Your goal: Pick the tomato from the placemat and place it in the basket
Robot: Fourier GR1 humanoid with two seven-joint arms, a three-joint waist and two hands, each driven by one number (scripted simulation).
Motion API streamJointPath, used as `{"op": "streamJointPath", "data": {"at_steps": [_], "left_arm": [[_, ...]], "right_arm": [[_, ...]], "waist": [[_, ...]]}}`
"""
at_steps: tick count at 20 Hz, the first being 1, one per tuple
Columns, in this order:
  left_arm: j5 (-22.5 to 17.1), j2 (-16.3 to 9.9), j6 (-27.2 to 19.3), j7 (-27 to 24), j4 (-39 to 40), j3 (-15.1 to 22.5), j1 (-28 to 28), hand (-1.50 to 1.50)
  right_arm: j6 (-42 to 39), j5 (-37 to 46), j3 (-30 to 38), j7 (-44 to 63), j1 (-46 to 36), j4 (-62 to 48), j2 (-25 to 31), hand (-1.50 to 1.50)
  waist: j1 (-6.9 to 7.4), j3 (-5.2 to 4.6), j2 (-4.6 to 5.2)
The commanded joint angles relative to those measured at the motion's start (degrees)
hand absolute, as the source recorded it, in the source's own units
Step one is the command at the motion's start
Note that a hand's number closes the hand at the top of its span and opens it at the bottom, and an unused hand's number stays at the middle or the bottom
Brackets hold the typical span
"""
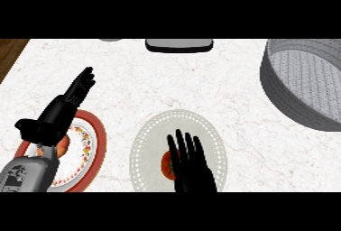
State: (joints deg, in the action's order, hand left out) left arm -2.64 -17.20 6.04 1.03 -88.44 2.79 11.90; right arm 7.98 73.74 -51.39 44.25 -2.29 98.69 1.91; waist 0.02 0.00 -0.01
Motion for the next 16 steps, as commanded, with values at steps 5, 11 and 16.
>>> {"op": "streamJointPath", "data": {"at_steps": [5, 11, 16], "left_arm": [[2.0, 2.3, 0.7, 2.5, -1.9, -1.1, 0.3, 0.00], [5.0, 4.1, 1.1, -4.6, 4.2, -1.5, -0.1, 0.00], [3.2, 2.4, 4.4, -1.4, -2.9, -3.3, -4.5, 0.00]], "right_arm": [[2.4, -1.5, 2.5, -0.4, -0.8, -5.3, -0.6, -1.50], [2.4, -6.4, 2.4, 5.1, -9.3, -12.6, -1.9, -1.50], [2.0, -6.7, 5.0, -2.2, -2.8, -10.2, 0.4, -1.50]], "waist": [[-0.07, 0.01, -0.02], [0.04, -0.01, 0.07], [0.10, 0.00, -0.04]]}}
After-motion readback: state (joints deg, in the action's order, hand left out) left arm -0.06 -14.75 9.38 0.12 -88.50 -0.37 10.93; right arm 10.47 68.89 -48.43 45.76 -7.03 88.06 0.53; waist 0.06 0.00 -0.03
